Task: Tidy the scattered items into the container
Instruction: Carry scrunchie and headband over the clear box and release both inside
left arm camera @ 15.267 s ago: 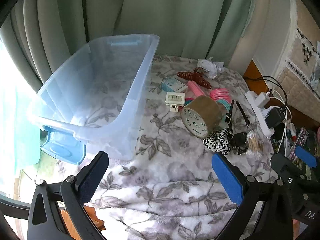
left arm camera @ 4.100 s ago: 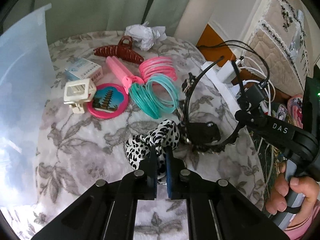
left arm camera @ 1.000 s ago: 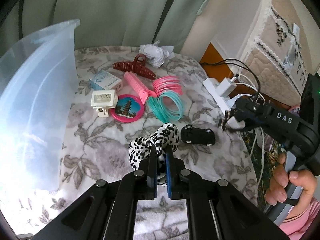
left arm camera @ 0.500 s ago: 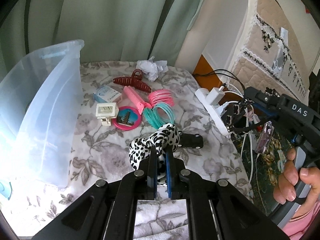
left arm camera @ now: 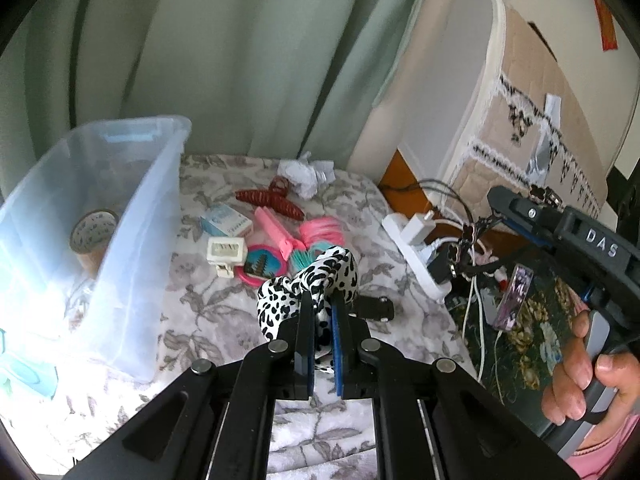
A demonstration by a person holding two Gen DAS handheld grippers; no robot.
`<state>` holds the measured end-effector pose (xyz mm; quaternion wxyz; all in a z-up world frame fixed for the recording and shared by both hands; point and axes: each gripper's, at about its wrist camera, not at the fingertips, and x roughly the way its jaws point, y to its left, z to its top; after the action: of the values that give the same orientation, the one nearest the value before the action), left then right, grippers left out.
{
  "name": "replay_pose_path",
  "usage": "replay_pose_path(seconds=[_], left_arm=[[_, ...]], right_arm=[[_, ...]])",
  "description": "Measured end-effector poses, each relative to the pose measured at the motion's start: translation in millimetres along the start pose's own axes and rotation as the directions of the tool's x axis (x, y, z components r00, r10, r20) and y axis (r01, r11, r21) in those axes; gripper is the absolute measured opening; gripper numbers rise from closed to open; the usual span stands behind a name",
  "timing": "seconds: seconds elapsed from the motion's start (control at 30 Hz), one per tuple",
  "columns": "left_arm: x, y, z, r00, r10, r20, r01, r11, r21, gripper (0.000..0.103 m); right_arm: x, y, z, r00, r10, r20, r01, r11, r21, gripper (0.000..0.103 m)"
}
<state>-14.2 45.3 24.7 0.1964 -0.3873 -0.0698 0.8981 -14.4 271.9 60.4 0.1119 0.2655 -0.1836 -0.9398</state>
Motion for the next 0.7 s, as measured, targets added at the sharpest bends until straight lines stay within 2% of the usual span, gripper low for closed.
replay_pose_path(seconds=[0.2,0.37,0.53,0.7], left_arm=[[-32.0,10.8,9.0,0.996,-0.029,0.089,0.030,0.999,-0.015,0.007],[-61.7,34.8,16.5,0.985,-0.027,0.173,0.038,0.998,-0.058,0.007],[-83.4,73.7,19.2,0.974,0.009,0.228,0.022,0.991,-0.135,0.007],[-103.8,119.4,16.3,0.959,0.058,0.278,0.011,0.970,-0.241,0.007]], right_arm=[[-5.0,32.2,3.3,1.000,0.028,0.003,-0.028,0.998,-0.055,0.016],[-0.3,67.0,4.1,0.999,0.049,-0.017,-0.051,0.990,-0.132,0.016],[15.5,103.5,-2.1,0.995,0.074,-0.065,-0.084,0.979,-0.184,0.016],[36.6,143.7,-12.0,0.985,0.117,-0.123,-0.145,0.957,-0.251,0.016]])
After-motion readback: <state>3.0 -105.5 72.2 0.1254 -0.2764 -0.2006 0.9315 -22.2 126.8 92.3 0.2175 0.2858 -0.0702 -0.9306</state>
